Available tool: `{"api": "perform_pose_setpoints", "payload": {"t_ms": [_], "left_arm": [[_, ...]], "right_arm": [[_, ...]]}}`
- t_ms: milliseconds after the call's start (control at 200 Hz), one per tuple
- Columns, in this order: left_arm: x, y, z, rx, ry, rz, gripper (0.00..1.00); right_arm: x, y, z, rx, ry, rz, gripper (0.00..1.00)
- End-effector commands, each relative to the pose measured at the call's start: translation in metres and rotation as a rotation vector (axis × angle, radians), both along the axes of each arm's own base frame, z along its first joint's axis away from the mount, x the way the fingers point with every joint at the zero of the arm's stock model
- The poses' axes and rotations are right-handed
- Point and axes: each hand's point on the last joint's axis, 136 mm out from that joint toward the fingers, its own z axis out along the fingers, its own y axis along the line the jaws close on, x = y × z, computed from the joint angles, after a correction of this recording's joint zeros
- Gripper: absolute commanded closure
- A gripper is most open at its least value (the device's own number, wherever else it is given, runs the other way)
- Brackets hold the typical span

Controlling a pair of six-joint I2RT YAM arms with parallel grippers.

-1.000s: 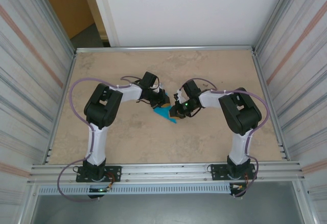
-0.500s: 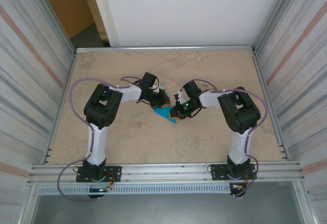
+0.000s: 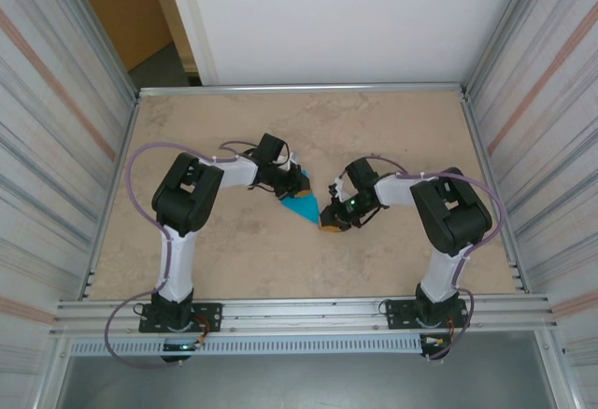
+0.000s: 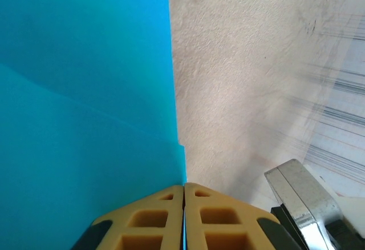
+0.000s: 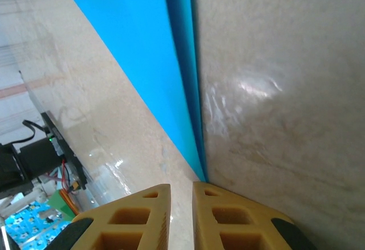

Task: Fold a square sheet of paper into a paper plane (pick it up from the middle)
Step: Fourth fold the wing at the center of the table.

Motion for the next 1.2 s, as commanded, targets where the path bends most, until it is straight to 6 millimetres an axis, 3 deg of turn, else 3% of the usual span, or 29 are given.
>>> {"api": "perform_pose_setpoints", "payload": {"t_ms": [0, 135, 271, 541, 827, 942, 967, 1072, 1198], "left_arm": [[-0.02, 0.021, -0.031, 0.098, 0.096, 0.015, 0.91], [-0.018, 0.018, -0.027, 0.08, 0.088, 0.013, 0.91], [-0.015, 0.015, -0.022, 0.068, 0.077, 0.013, 0.91], [-0.015, 0.012, -0.018, 0.052, 0.075, 0.01, 0.91], [-0.012, 0.009, -0.01, 0.037, 0.061, 0.005, 0.91], [-0.008, 0.006, 0.0, 0.019, 0.038, -0.004, 0.91], [-0.004, 0.003, 0.016, -0.002, 0.003, -0.007, 0.91], [0.0, 0.0, 0.038, -0.033, -0.048, -0.017, 0.91], [-0.002, 0.001, 0.049, -0.043, -0.09, -0.025, 0.9]], "right_arm": [[-0.013, -0.014, 0.002, -0.048, 0.026, -0.007, 0.83], [0.017, -0.004, 0.041, 0.011, -0.138, -0.041, 0.82], [0.04, 0.005, 0.053, 0.015, -0.216, -0.055, 0.84], [0.061, 0.024, 0.031, -0.056, -0.213, -0.034, 0.92], [0.049, 0.018, 0.001, -0.126, -0.154, -0.012, 0.93], [0.043, 0.013, -0.01, -0.159, -0.124, -0.003, 0.93], [0.042, 0.012, -0.012, -0.166, -0.116, -0.003, 0.93], [0.037, 0.008, -0.022, -0.202, -0.1, 0.005, 0.93], [0.034, 0.003, -0.029, -0.236, -0.086, 0.006, 0.93]]}}
